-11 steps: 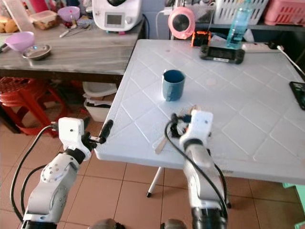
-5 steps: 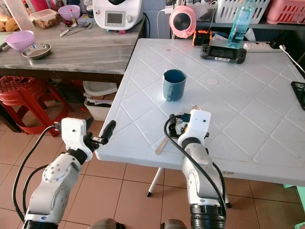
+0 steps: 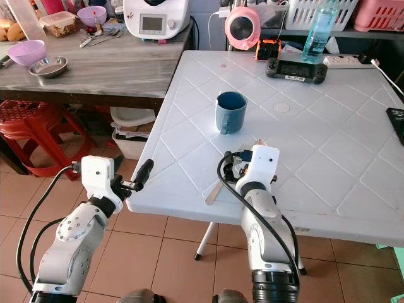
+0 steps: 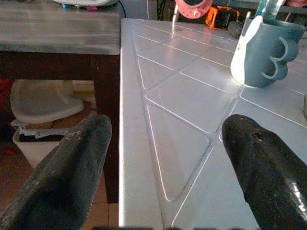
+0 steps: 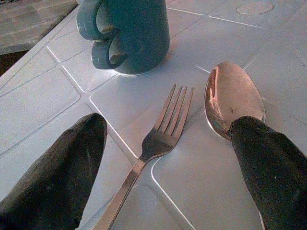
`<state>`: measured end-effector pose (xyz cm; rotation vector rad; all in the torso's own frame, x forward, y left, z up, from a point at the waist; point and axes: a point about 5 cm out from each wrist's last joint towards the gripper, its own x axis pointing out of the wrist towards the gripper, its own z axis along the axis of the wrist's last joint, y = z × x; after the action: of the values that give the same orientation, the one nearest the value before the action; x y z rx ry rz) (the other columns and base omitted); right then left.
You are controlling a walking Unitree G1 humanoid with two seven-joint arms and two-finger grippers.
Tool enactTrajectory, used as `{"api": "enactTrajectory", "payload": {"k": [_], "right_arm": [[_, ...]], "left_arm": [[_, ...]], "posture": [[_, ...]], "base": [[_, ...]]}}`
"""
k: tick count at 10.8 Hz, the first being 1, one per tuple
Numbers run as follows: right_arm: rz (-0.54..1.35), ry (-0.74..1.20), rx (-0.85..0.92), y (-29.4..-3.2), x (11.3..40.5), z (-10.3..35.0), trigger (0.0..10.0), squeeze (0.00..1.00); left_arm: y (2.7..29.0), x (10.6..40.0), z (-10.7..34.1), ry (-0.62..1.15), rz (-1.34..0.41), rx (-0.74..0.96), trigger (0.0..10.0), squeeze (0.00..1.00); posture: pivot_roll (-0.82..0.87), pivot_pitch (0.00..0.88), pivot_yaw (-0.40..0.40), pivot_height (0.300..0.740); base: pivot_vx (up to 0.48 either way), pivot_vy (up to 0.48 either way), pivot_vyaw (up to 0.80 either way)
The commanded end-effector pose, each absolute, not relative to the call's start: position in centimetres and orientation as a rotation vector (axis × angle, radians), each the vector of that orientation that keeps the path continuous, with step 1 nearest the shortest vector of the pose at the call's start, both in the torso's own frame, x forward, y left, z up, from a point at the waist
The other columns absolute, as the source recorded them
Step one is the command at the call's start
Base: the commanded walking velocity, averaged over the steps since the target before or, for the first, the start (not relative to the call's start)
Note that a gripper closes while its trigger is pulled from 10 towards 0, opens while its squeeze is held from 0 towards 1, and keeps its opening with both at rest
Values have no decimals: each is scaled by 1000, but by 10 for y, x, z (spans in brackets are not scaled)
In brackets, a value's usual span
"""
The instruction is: Setting the table
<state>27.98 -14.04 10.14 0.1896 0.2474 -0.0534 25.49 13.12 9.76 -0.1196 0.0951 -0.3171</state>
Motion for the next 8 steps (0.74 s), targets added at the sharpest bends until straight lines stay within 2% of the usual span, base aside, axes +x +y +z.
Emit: {"api": "enactTrajectory", "payload": {"k": [1,2,4,5,8], "right_arm": [[-48,247,199,-137,282,106,10000,0],[-7,179,-48,-144,279,114,10000,0],[84,159,-21,-134,279,114,10000,0],[34,205,-12,-135,281,109,10000,0],[-21,343,219,-127,287,93,10000,0]], "left_arm": [[132,255,102,87,-320,-113,10000,0],[138,258,100,78,-238,-81,10000,0],[138,259,101,77,-245,-77,10000,0],[138,259,101,78,-245,-75,10000,0],[137,257,101,85,-263,-72,10000,0]], "posture": [[-11,0,48,740],[-18,0,42,740],[-12,0,43,740],[-9,0,42,740],[3,0,49,740]], "base": [[0,0,0],[0,0,0],[0,0,0],[0,0,0],[0,0,0]]}}
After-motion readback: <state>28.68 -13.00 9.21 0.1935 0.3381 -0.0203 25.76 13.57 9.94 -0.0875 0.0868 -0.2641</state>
